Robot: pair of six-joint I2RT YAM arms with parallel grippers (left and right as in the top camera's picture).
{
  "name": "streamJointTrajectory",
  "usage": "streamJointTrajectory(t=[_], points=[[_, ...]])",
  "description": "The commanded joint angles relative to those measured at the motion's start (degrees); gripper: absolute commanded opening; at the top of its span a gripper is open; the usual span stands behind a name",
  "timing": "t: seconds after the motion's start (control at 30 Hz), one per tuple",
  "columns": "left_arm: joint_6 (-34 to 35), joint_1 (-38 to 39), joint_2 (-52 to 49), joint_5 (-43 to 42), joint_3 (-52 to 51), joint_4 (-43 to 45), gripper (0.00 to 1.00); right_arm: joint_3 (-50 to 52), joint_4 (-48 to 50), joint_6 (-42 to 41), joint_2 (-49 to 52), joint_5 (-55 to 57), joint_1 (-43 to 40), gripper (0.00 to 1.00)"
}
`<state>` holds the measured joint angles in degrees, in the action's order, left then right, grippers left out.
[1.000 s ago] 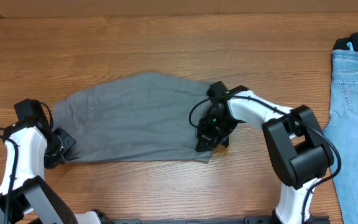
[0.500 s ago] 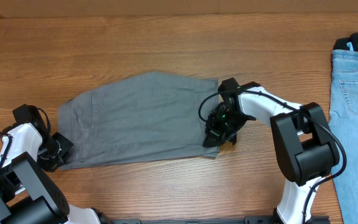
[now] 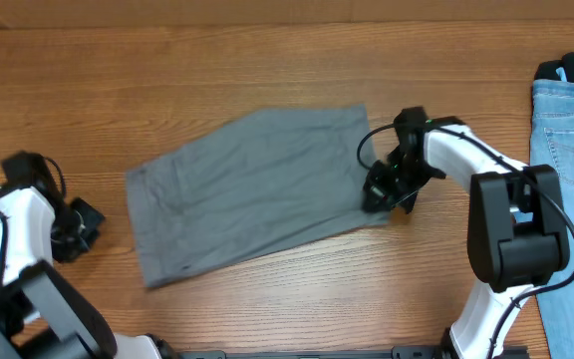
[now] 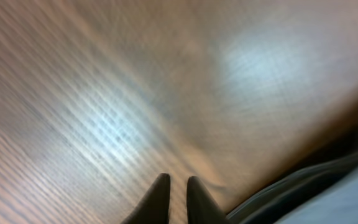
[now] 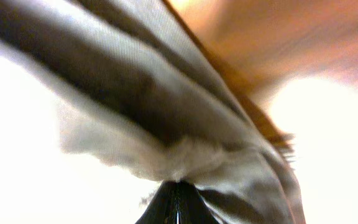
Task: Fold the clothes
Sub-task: 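Move the left gripper to the shorts' left end, right holding top corner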
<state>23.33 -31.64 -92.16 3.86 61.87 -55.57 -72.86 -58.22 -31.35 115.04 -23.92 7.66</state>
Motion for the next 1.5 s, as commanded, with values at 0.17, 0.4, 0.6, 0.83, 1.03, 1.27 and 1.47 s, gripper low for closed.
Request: streamJointTrajectory(t=[0.17,0.4,0.6,0.83,1.03,1.27,1.47], points=[[-8.02,-0.17,4.85,-17.55,3.91,2.58,1.0,-10.1,-3.08,3.87,-6.69,11.26,-0.55,0.98],[-12.66,-0.17,2.1,-19.63,3.87,4.44,1.0,-12.41,-3.67,4.85,-6.69,10.93,-0.57,1.0],[-13.16,-0.15,-6.19,-22.6,3.87,5.7,1.0,-12.41,-4.24,5.38,-6.69,10.82,-0.57,1.0],[-18.34,0.52,-12.39,-31.5,3.87,5.11,1.0,-12.41,-4.09,6.16,-6.69,10.84,-0.57,1.0],[-22.14,3.67,-13.2,-31.78,3.85,6.54,1.0,-12.41,-4.04,6.14,-6.69,10.82,-0.57,1.0],[-20.68,7.23,-15.04,-31.58,2.75,5.9,1.0,-12.41,-4.09,6.16,-6.69,10.84,-0.57,1.0],[-19.02,9.05,-16.17,-30.6,0.09,4.15,1.0,-12.41,-4.33,6.34,-6.69,10.84,-0.57,1.0]])
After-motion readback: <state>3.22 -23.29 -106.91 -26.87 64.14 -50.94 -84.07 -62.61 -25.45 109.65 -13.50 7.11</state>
